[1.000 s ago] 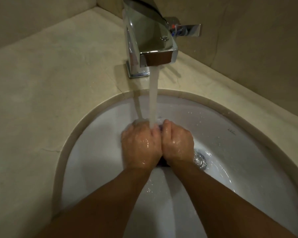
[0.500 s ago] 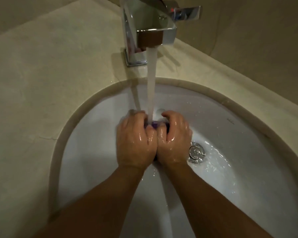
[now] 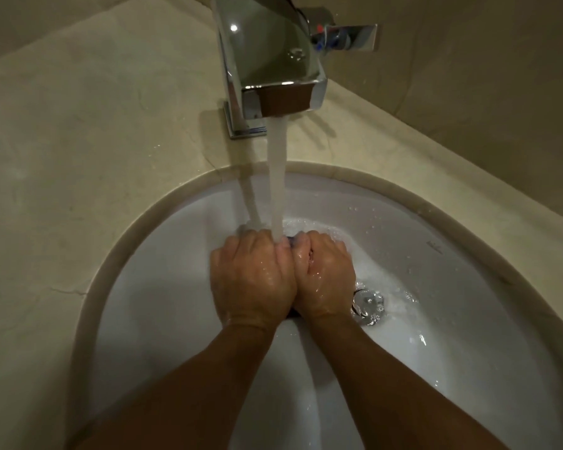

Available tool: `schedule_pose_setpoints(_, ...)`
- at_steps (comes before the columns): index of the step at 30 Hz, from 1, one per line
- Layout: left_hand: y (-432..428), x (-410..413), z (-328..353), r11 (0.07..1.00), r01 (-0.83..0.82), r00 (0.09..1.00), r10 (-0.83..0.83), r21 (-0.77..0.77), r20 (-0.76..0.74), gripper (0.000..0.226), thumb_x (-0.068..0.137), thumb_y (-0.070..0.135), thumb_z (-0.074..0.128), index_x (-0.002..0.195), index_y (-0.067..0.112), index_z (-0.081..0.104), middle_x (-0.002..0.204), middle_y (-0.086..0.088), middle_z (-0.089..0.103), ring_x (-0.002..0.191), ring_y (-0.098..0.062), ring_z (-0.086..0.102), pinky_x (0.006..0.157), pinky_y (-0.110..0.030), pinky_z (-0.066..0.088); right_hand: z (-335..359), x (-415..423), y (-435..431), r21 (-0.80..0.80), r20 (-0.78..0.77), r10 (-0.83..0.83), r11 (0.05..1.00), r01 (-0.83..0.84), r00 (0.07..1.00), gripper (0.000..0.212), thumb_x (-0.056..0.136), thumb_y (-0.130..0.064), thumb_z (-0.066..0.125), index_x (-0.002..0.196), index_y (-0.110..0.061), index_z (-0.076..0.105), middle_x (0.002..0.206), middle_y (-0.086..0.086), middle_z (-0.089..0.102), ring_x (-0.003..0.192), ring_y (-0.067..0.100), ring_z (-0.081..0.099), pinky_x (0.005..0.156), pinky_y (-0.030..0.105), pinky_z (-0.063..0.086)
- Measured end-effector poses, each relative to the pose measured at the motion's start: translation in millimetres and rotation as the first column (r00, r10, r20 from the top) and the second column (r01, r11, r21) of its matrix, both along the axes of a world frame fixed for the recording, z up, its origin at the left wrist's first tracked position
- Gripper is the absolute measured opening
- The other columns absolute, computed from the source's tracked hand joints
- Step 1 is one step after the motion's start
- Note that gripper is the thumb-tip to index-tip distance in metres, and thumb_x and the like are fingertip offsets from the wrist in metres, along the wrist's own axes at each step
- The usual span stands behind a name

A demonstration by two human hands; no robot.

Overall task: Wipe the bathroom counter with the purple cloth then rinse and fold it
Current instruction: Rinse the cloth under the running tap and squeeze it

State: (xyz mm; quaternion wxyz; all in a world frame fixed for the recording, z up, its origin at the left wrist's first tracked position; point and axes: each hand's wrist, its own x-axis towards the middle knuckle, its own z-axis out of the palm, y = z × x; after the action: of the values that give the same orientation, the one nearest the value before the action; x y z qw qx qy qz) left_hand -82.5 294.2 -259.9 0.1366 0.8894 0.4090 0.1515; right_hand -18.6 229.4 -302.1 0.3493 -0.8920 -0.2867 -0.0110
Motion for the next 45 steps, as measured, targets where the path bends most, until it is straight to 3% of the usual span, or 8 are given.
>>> schedule_pose_setpoints(7, 2.6, 8.3, 7.0, 0.991, 0.039, 0.992, -0.023, -0.132, 0.124, 0.060, 0.093, 0.057, 0.018, 0.086, 0.025, 0.068, 0.081, 0.008, 0.059, 0.088, -0.016, 0.057, 0.079, -0.030, 0.031, 14.5, 8.8, 3.2, 0.106, -0.096, -0.026, 0.994, 0.036, 0.995, 0.039, 0.095, -0.046, 0.030, 0.066, -0.027, 0.048, 0.063, -0.009, 0.051, 0.063, 0.006, 0.038, 0.071, 0.031, 0.041)
schedule_pose_setpoints(13, 3.7, 4.3, 20.6, 0.991, 0.066, 0.926, -0.019, -0.112, 0.378, 0.030, 0.095, 0.036, 0.034, 0.079, 0.018, 0.052, 0.083, -0.005, 0.053, 0.084, -0.023, 0.049, 0.082, -0.035, 0.036, 40.2, 2.6, -2.3, 0.388, -0.022, 0.015, 0.922, -0.006, 1.000, 0.038, 0.101, -0.030, 0.039, 0.078, -0.011, 0.061, 0.078, -0.005, 0.051, 0.075, 0.012, 0.045, 0.073, 0.029, 0.037)
schedule_pose_setpoints(17, 2.7, -15.9, 15.2, 0.972, 0.211, 0.838, -0.123, -0.108, 0.532, 0.008, 0.080, 0.022, 0.048, 0.077, 0.014, 0.047, 0.088, 0.000, 0.046, 0.088, -0.015, 0.041, 0.081, -0.023, 0.033, 36.1, -13.1, -8.6, 0.488, -0.201, -0.001, 0.867, 0.101, 0.980, 0.036, 0.097, -0.034, 0.046, 0.081, -0.008, 0.064, 0.107, -0.001, 0.054, 0.096, 0.010, 0.058, 0.085, 0.020, 0.044)
schedule_pose_setpoints(21, 6.1, -23.0, 3.4, 0.959, 0.195, 0.888, -0.084, -0.204, 0.453, 0.030, 0.075, 0.030, 0.043, 0.096, 0.013, 0.055, 0.102, 0.003, 0.054, 0.094, -0.014, 0.048, 0.088, -0.016, 0.037, 16.3, -23.1, -11.0, 0.428, -0.296, -0.026, 0.890, 0.157, 0.955, 0.014, 0.093, -0.028, 0.051, 0.093, -0.021, 0.063, 0.114, -0.004, 0.063, 0.105, 0.008, 0.059, 0.089, 0.031, 0.048)
schedule_pose_setpoints(25, 1.0, -25.3, -6.8, 0.979, 0.180, 0.945, -0.145, -0.095, 0.294, 0.033, 0.089, 0.032, 0.037, 0.093, 0.014, 0.065, 0.094, -0.001, 0.065, 0.088, -0.021, 0.057, 0.086, -0.038, 0.044, 7.7, -26.7, -6.8, 0.346, -0.177, -0.074, 0.929, 0.133, 0.981, 0.037, 0.090, -0.030, 0.041, 0.113, -0.021, 0.069, 0.109, -0.004, 0.071, 0.098, 0.012, 0.059, 0.087, 0.034, 0.049)
schedule_pose_setpoints(35, -2.0, -14.6, -11.7, 0.993, 0.020, 0.987, -0.039, 0.115, 0.159, 0.031, 0.090, 0.026, 0.039, 0.068, 0.015, 0.058, 0.068, -0.004, 0.056, 0.065, -0.026, 0.051, 0.065, -0.034, 0.030, 5.8, -14.5, 0.2, 0.222, -0.079, -0.094, 0.969, 0.109, 0.992, 0.041, 0.094, -0.035, 0.034, 0.065, -0.018, 0.059, 0.064, -0.001, 0.060, 0.063, 0.022, 0.052, 0.068, 0.039, 0.045)
schedule_pose_setpoints(42, 0.4, 1.4, -1.5, 1.000, -0.006, 0.996, 0.006, 0.006, 0.087, 0.044, 0.090, 0.042, 0.031, 0.073, 0.015, 0.061, 0.069, -0.004, 0.059, 0.066, -0.027, 0.057, 0.067, -0.034, 0.035, 6.9, 2.4, 4.9, 0.089, -0.049, -0.064, 0.994, 0.068, 0.997, 0.031, 0.091, -0.029, 0.042, 0.059, -0.030, 0.040, 0.056, -0.018, 0.029, 0.057, 0.011, 0.025, 0.063, 0.021, 0.017)
schedule_pose_setpoints(45, 1.6, 4.1, 0.9, 0.998, -0.020, 1.000, 0.021, -0.054, 0.014, 0.048, 0.093, 0.049, 0.028, 0.080, 0.020, 0.064, 0.077, 0.001, 0.062, 0.077, -0.023, 0.059, 0.072, -0.034, 0.033, 11.1, 5.5, 7.4, 0.121, -0.181, -0.065, 0.989, 0.088, 0.981, 0.041, 0.091, -0.042, 0.034, 0.051, -0.034, 0.027, 0.045, -0.012, 0.029, 0.047, 0.013, 0.033, 0.056, 0.025, 0.018)
